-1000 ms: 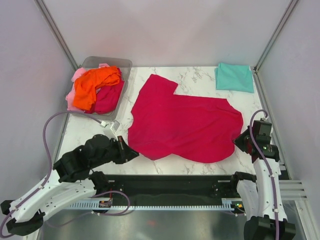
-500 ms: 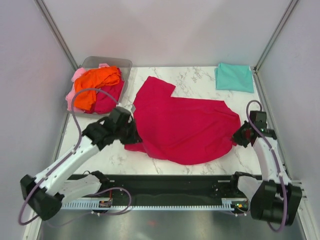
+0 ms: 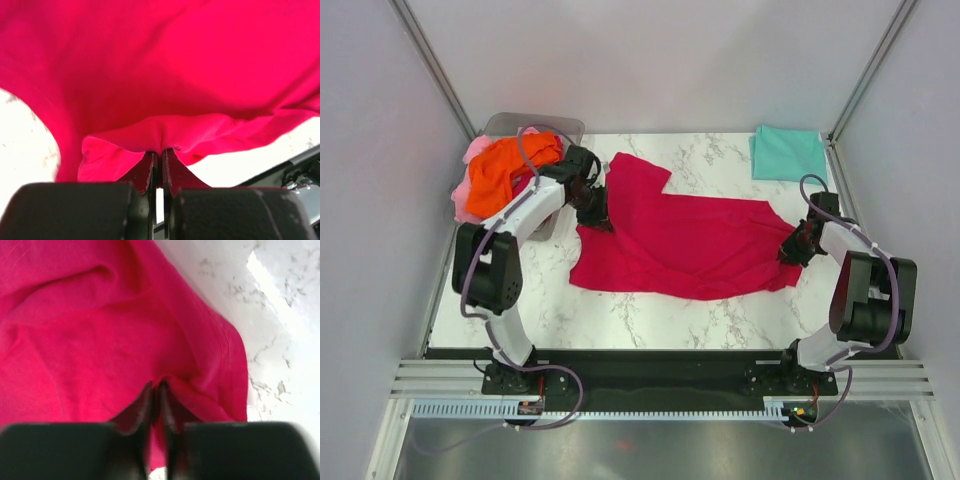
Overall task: Fold and stack the t-shirts
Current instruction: Fold the tshirt
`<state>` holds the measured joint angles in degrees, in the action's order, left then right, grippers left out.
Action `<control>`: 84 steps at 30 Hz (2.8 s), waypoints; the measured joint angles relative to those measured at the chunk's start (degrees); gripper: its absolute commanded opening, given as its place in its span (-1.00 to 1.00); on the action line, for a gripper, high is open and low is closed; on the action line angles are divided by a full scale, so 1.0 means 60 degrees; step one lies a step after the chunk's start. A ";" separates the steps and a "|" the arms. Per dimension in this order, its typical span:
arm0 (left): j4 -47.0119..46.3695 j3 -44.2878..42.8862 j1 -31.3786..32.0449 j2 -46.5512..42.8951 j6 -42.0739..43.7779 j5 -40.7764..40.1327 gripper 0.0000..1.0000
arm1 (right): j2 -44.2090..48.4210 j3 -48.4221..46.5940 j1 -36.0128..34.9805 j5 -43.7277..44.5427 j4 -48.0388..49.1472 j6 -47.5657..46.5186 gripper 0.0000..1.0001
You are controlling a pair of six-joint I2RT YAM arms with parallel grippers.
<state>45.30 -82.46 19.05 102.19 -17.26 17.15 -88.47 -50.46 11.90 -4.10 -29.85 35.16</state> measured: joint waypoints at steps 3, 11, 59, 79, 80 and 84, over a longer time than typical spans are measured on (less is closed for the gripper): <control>0.0175 -0.0565 -0.0200 0.0947 0.0266 0.0029 -0.70 | -0.0543 -0.0262 0.0084 -0.0033 0.0109 -0.0066 -0.01; 0.0685 -0.0710 -0.1013 0.1035 0.0372 -0.0401 0.27 | -0.0772 -0.1071 0.1428 -0.0208 0.0131 -0.0463 0.51; -0.6328 0.9559 -0.1395 -0.6863 -0.3504 -0.0790 -0.96 | 0.3996 0.3253 0.0725 -0.0346 0.0688 -0.0299 -1.00; -0.2138 0.8331 -0.2852 -1.1023 -0.3461 0.0342 0.99 | 0.4448 0.2641 0.3497 -0.0922 -0.0058 -0.0244 0.28; -0.1891 0.8021 -0.2852 -1.0994 -0.3340 0.0452 0.99 | 0.4575 0.2597 0.3486 -0.1184 0.0146 -0.0248 0.27; -0.1461 0.6776 -0.2852 -1.0564 -0.2499 0.0958 0.99 | 0.4761 0.1628 0.1865 -0.1144 0.0386 -0.0353 0.24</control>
<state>36.53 -41.80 1.93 38.81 -32.25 22.90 -59.90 -40.69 23.09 -10.96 -27.53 33.04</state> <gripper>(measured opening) 0.993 0.631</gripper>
